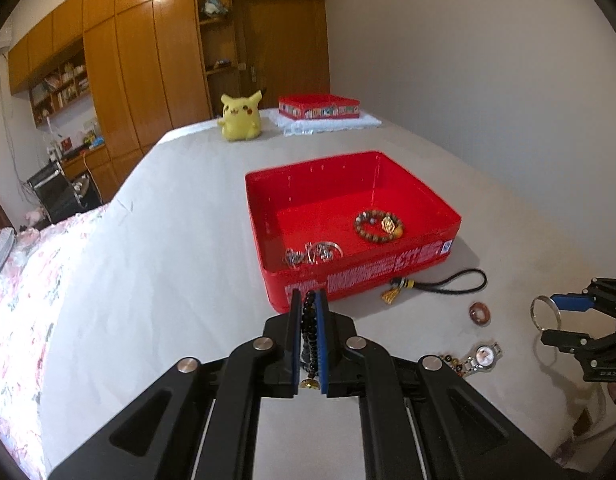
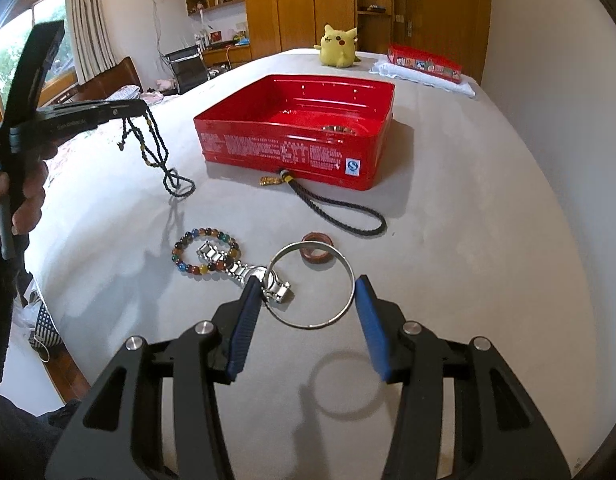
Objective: Organize jewelry
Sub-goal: 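Carry the necklace over the red tray with the left tool while the right tool carries the ring there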
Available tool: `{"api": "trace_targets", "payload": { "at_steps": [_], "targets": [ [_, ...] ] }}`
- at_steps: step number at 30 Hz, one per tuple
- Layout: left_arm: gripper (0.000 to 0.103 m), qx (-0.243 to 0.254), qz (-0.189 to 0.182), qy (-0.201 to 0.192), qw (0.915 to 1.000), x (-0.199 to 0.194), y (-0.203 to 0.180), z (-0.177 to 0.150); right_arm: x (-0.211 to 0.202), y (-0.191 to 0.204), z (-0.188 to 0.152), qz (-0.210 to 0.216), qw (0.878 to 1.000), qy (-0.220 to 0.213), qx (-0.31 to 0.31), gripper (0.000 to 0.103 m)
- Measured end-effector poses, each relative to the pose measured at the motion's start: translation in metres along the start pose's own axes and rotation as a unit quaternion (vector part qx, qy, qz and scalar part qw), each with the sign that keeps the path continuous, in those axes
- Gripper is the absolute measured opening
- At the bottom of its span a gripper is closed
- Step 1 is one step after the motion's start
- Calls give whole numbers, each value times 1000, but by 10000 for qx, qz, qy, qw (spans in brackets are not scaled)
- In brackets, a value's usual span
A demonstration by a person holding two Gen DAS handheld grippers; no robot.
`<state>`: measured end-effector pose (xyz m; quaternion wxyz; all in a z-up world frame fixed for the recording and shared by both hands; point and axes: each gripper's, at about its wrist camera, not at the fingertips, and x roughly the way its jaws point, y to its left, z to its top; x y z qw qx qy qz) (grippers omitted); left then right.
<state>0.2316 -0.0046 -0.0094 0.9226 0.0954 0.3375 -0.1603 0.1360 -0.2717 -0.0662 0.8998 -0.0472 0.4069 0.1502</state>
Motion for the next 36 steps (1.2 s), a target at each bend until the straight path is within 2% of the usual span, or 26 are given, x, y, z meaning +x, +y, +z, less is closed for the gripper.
{"api": "trace_targets", "payload": {
  "at_steps": [13, 24, 36],
  "targets": [
    [6, 148, 100, -366, 9992, -30, -4, 27, -17, 4, 14, 8, 9997, -167, -164, 47],
    [6, 383, 204, -806, 9958, -64, -8, 71, -24, 4, 29, 124, 9993, -226, -253, 47],
    [6, 438, 77, -851, 9954, -59, -1, 124, -30, 2, 68, 143, 9980, -302, -543, 47]
  ]
}}
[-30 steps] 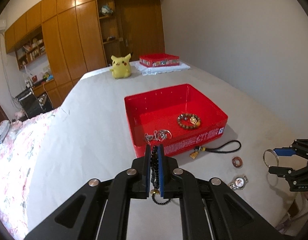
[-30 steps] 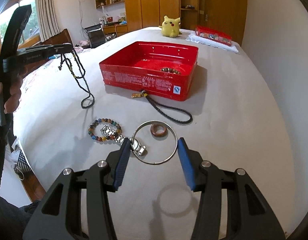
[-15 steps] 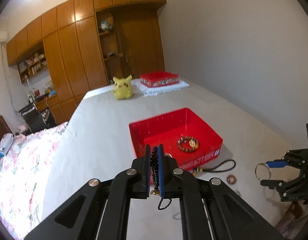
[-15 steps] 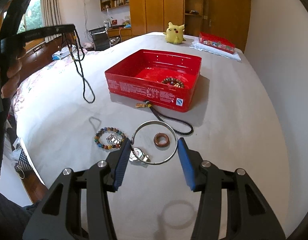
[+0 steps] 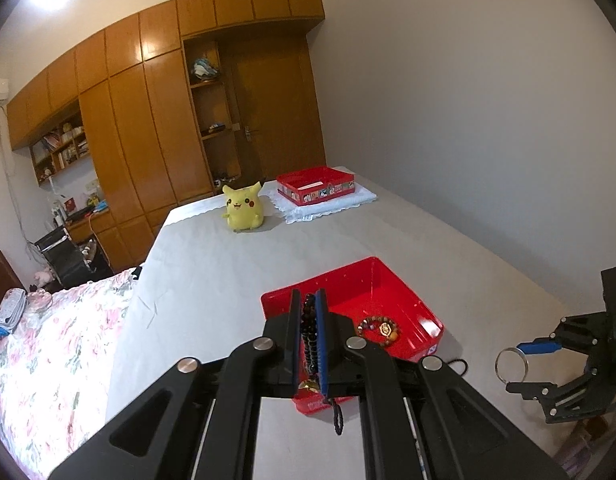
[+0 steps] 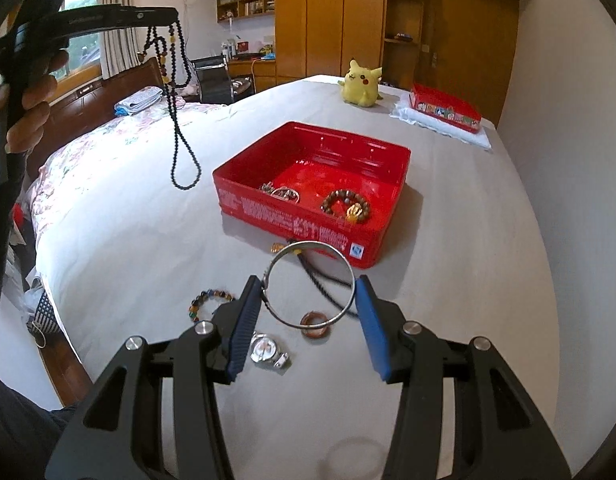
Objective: Organize jewelry
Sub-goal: 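Carry the necklace over the red tray with the left tool while the right tool carries the ring there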
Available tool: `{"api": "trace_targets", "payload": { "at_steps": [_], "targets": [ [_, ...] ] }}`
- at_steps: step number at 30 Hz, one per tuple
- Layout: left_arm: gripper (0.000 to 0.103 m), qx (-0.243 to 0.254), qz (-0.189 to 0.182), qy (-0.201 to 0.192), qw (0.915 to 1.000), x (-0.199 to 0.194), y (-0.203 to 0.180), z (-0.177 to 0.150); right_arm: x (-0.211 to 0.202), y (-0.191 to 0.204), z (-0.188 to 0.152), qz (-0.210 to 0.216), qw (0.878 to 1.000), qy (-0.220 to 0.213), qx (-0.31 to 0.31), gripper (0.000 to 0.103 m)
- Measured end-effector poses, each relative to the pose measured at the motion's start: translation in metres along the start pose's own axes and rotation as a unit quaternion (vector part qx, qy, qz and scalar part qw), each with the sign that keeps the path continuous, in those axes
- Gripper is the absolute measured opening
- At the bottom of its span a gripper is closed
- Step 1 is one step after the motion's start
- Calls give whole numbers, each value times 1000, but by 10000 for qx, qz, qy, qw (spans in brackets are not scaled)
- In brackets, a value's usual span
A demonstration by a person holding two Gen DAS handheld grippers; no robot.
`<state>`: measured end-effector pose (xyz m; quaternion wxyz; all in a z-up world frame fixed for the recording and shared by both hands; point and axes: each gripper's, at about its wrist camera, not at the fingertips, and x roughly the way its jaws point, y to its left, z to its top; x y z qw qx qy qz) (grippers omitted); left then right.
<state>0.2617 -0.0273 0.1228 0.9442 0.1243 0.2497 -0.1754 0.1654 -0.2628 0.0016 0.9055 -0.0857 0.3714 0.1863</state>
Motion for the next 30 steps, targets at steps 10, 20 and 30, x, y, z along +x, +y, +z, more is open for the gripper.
{"api": "trace_targets", "payload": {
  "at_steps": [10, 20, 30],
  "targets": [
    [6, -35, -8, 102, 9999, 25, 10, 24, 9, -19, 44, 21, 10000, -31, -75, 47],
    [6, -173, -190, 265, 9993, 64, 16, 30, 47, -42, 108, 62, 9999, 127, -83, 47],
    [6, -286, -328, 598, 9973, 116, 23, 15, 113, -62, 137, 53, 9989, 475, -19, 47]
  ]
}}
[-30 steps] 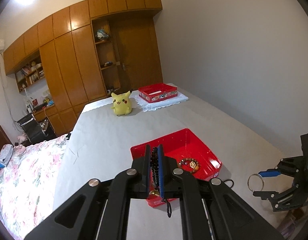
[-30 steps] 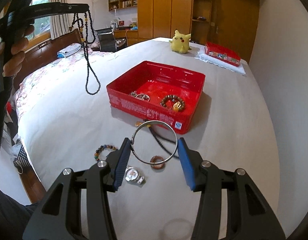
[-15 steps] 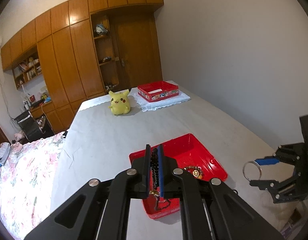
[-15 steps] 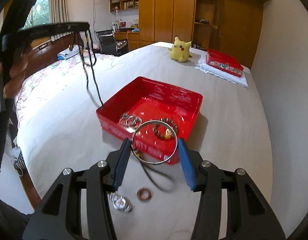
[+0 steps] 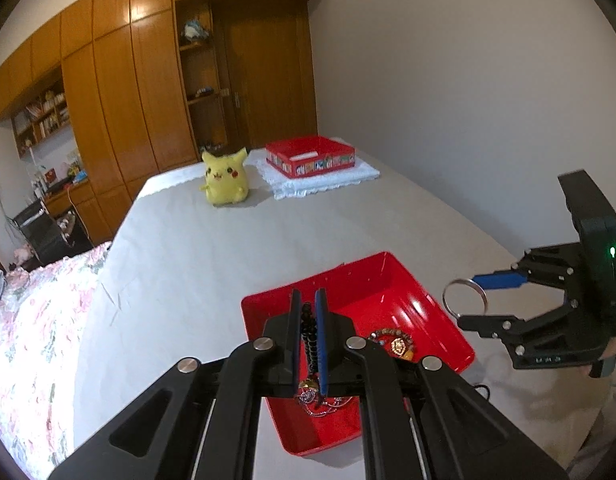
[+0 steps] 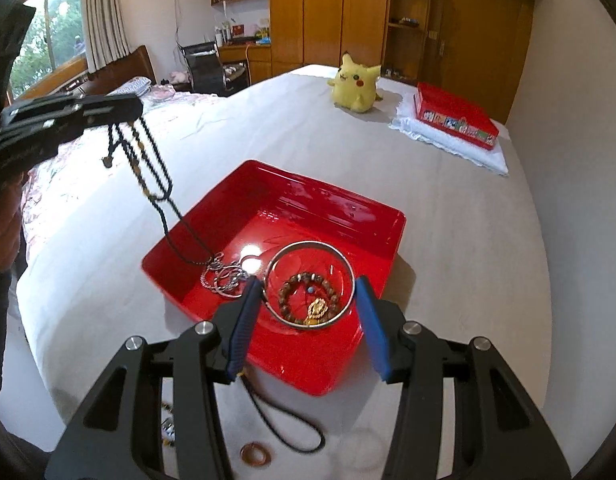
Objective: Organize jewelry
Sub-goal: 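Carry the necklace over the red tray with the left tool while the right tool carries the ring there, then open the left tool to drop the necklace while the right tool releases the ring into the tray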
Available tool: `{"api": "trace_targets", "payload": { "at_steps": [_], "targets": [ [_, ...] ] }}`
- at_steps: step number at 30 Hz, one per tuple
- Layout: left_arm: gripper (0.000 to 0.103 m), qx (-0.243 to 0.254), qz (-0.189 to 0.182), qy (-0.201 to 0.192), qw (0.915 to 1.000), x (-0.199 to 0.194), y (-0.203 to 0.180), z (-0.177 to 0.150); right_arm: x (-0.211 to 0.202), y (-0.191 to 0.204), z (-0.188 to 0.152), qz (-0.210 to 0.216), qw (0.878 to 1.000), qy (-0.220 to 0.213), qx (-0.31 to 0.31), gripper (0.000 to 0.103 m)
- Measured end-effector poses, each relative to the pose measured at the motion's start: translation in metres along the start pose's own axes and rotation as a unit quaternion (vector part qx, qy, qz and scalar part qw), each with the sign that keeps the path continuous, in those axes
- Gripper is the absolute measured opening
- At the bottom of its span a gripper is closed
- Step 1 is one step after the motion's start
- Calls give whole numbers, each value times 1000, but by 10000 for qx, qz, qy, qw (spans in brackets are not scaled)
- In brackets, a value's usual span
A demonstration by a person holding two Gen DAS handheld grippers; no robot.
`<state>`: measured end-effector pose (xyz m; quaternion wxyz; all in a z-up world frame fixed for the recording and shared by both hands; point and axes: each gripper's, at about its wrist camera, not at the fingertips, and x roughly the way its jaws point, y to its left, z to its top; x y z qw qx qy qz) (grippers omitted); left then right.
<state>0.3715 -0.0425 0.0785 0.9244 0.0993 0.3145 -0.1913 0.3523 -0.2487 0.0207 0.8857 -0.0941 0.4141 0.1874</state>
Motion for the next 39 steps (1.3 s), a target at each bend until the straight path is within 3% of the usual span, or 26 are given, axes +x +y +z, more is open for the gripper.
{"api": "trace_targets", "payload": {
  "at_steps": [18, 30, 34, 39],
  "targets": [
    [6, -319, -355, 1031, 9935, 110, 5, -62, 87, -11, 6, 93, 9977, 677, 44, 47],
    [6, -293, -362, 1567, 9865, 144, 0, -100, 133, 7, -8, -2, 9921, 1218, -312, 47],
    [7, -262, -355, 1557, 9868, 145, -2, -100, 140, 12, -14, -56, 9900, 1340, -438, 48],
    [16, -213, -393, 1573, 9865, 144, -5, -99, 142, 14, -18, -146, 9889, 1370, -563, 49]
  ]
}}
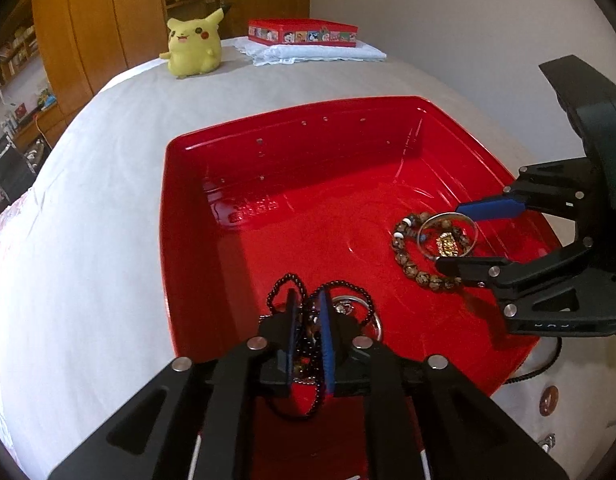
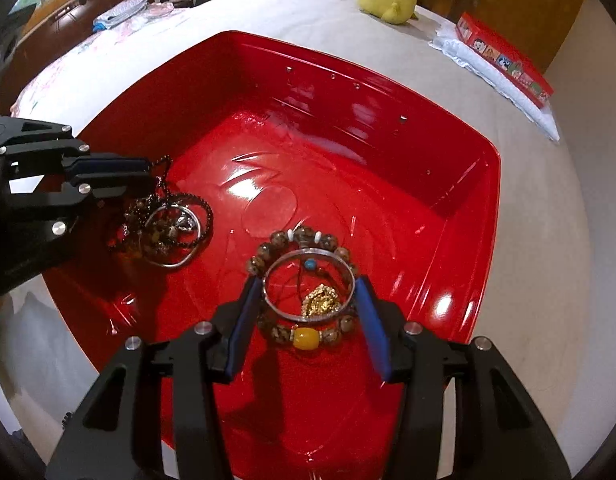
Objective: Organize jewelry
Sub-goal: 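Open the left tool to drop the necklace while the right tool releases the ring into the tray, then withdraw both open tools from the tray toward the remaining jewelry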
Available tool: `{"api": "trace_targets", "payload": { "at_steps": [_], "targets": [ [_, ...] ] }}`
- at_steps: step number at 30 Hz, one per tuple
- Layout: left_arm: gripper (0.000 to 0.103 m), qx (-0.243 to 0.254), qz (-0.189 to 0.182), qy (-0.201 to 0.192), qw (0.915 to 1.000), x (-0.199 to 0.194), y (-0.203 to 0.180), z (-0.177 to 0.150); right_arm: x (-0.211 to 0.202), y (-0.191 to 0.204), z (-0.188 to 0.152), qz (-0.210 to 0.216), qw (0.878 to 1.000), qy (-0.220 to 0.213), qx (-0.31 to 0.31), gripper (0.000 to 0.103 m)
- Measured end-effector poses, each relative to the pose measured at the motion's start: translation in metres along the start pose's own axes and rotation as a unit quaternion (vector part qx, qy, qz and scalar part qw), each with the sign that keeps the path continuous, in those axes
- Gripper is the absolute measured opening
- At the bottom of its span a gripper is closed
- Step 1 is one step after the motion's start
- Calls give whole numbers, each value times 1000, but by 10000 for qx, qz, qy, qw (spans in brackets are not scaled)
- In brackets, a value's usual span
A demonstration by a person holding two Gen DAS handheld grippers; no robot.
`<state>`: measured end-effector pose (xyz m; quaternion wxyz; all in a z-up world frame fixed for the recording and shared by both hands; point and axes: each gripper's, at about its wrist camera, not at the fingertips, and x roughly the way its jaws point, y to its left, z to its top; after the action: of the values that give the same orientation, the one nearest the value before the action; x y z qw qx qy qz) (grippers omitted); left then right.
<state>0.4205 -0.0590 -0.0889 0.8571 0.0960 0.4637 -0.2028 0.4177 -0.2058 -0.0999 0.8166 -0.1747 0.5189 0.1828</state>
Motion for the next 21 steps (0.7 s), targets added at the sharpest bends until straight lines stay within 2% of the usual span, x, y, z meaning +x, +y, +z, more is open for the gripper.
{"api": "trace_targets", "payload": {
  "at_steps": [1, 2, 3, 11, 21],
  "targets": [
    [21, 24, 35, -19, 10000, -1, -1, 0, -1, 0, -1, 14, 10000, -5, 6, 49],
    [46, 26, 81, -37, 10000, -2, -2, 0, -2, 0, -1, 18, 10000, -13, 13, 49],
    [63, -5, 107, -71, 9999, -3, -1, 0, -2, 0, -1, 17, 10000, -26, 17, 50],
    [64, 25, 178, -234, 9996, -25, -2, -4, -27, -7, -9, 73, 9993, -320, 183, 51],
    [65, 293, 278, -658, 9970, -89, -25, -28, -90, -4, -43, 225, 9949, -914, 352, 52]
  ]
}}
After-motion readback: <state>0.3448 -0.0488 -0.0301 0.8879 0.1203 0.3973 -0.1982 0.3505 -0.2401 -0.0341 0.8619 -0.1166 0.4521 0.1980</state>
